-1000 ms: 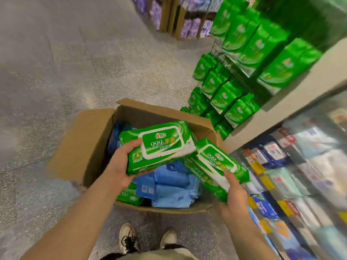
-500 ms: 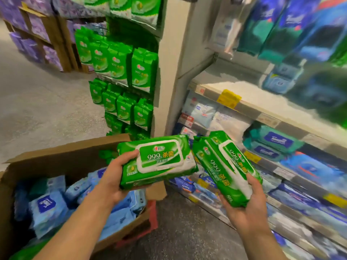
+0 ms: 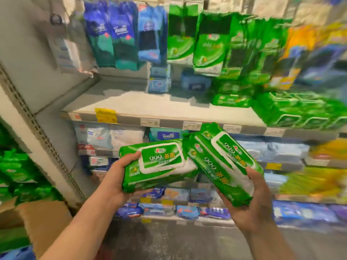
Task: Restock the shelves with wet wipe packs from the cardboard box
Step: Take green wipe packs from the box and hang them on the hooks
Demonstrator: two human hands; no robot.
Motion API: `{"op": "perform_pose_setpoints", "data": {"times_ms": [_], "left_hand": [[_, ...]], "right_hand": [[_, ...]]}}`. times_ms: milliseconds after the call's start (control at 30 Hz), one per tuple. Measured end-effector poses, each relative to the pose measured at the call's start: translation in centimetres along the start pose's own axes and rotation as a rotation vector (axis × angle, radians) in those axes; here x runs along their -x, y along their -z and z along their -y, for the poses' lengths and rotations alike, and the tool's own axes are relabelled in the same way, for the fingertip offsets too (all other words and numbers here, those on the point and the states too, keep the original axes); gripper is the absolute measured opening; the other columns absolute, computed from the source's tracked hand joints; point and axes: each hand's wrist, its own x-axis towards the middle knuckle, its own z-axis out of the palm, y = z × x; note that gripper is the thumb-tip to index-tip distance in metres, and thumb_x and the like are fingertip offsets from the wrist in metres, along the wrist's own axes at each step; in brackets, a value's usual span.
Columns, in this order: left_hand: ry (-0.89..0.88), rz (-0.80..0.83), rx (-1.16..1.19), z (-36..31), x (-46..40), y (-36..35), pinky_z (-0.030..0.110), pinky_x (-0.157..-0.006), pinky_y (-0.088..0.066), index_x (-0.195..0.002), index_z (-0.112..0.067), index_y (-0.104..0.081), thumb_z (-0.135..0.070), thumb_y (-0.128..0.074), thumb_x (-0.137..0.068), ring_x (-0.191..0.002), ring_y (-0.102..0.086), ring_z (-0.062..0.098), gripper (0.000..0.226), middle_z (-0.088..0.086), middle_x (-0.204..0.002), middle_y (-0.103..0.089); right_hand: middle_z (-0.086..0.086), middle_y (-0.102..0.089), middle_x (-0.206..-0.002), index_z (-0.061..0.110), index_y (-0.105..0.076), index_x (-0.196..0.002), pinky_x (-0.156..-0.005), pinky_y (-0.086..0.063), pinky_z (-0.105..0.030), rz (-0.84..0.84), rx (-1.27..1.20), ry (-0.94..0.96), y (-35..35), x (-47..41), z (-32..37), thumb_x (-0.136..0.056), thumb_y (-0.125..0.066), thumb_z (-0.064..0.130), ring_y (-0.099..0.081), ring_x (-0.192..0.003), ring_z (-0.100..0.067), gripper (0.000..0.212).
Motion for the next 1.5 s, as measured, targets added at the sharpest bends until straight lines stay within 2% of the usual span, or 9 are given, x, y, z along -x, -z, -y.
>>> {"op": "perform_pose_setpoints", "data": {"times_ms": [200, 467, 567, 733, 900, 1000, 1200, 1300, 1500], "left_hand": [[-0.018, 0.049, -0.086, -2.5, -4.0, -7.2, 0.055, -0.07, -0.062, -0.108, -0.015, -0.076, -0.036, -0.063, -0.091, -0.078, -0.077, 0.033, 0.029, 0.015, -0.103, -0.079], [-0.058, 0.15, -0.169, -7.0, -11.4, -14.0, 0.053, -0.084, -0.058, -0.101, -0.018, -0.076, -0.036, -0.065, -0.091, -0.075, -0.078, 0.033, 0.023, 0.01, -0.096, -0.08], [-0.034, 0.203, -0.179, -8.4, -14.5, -16.3, 0.049, -0.083, -0.058, -0.102, -0.02, -0.076, -0.039, -0.063, -0.091, -0.08, -0.077, 0.032, 0.026, 0.009, -0.099, -0.08], [0.018, 0.281, -0.229, -9.3, -18.9, -20.0, 0.049, -0.089, -0.057, -0.101, -0.021, -0.077, -0.044, -0.062, -0.092, -0.087, -0.076, 0.033, 0.029, 0.01, -0.102, -0.08], [0.086, 0.309, -0.269, -8.8, -22.0, -23.0, 0.049, -0.095, -0.054, -0.109, -0.021, -0.076, -0.044, -0.063, -0.09, -0.097, -0.074, 0.035, 0.032, 0.012, -0.108, -0.079], [0.068, 0.292, -0.287, -8.3, -23.5, -25.1, 0.048, -0.088, -0.056, -0.112, -0.022, -0.076, -0.045, -0.064, -0.089, -0.095, -0.075, 0.035, 0.035, 0.012, -0.109, -0.078], [0.106, 0.21, -0.293, -6.6, -24.7, -29.4, 0.043, -0.08, -0.056, -0.09, -0.019, -0.075, -0.045, -0.067, -0.087, -0.085, -0.073, 0.032, 0.027, 0.012, -0.087, -0.079], [0.109, 0.187, -0.324, -5.6, -25.3, -31.1, 0.048, -0.082, -0.06, -0.095, -0.018, -0.076, -0.044, -0.07, -0.084, -0.082, -0.076, 0.033, 0.029, 0.014, -0.093, -0.079], [0.064, 0.123, -0.397, -4.9, -27.0, -32.3, 0.052, -0.086, -0.06, -0.099, -0.019, -0.073, -0.046, -0.067, -0.089, -0.085, -0.075, 0.032, 0.029, 0.013, -0.091, -0.079]], "right_hand": [[-0.01, -0.074, -0.121, 0.021, -0.067, -0.132, -0.079, -0.061, -0.044, -0.023, -0.062, 0.091, 1.7, -2.3, 4.6, -0.08, -0.062, 0.034, -0.074, -0.104, -0.031, 0.054], [-0.014, -0.078, -0.106, 0.025, -0.079, -0.096, -0.083, -0.055, -0.047, -0.164, -0.061, 0.186, 0.1, -7.1, 8.0, -0.086, -0.068, 0.037, -0.071, -0.098, -0.037, 0.019], [-0.011, -0.079, -0.104, 0.027, -0.083, -0.079, -0.088, -0.053, -0.046, -0.16, -0.1, 0.217, -1.3, -9.5, 9.6, -0.093, -0.062, 0.033, -0.076, -0.086, -0.032, 0.027], [-0.011, -0.076, -0.115, 0.023, -0.079, -0.108, -0.102, -0.049, -0.051, -0.127, -0.075, 0.25, -2.5, -12.8, 10.6, -0.094, -0.059, 0.029, -0.075, -0.101, -0.033, 0.025], [-0.015, -0.076, -0.113, 0.026, -0.084, -0.089, -0.098, -0.055, -0.055, -0.108, -0.068, 0.229, -2.4, -15.3, 11.4, -0.091, -0.06, 0.028, -0.074, -0.103, -0.035, 0.024], [-0.016, -0.077, -0.11, 0.02, -0.078, -0.103, -0.09, -0.059, -0.053, -0.095, -0.05, 0.206, -1.7, -17.2, 12.6, -0.093, -0.058, 0.03, -0.075, -0.099, -0.035, 0.024], [-0.017, -0.074, -0.118, 0.02, -0.081, -0.101, -0.093, -0.052, -0.065, 0.001, -0.122, 0.165, 0.5, -20.3, 15.0, -0.089, -0.065, 0.028, -0.072, -0.107, -0.04, 0.022], [-0.023, -0.069, -0.127, 0.02, -0.074, -0.121, -0.097, -0.044, -0.071, 0.047, -0.143, 0.107, 1.5, -21.2, 15.9, -0.063, -0.088, 0.029, -0.066, -0.116, -0.047, 0.06], [-0.02, -0.074, -0.118, 0.015, -0.067, -0.126, -0.074, -0.062, -0.055, 0.053, -0.118, 0.057, 3.1, -23.5, 16.4, -0.071, -0.075, 0.027, -0.074, -0.101, -0.039, 0.057]]}}
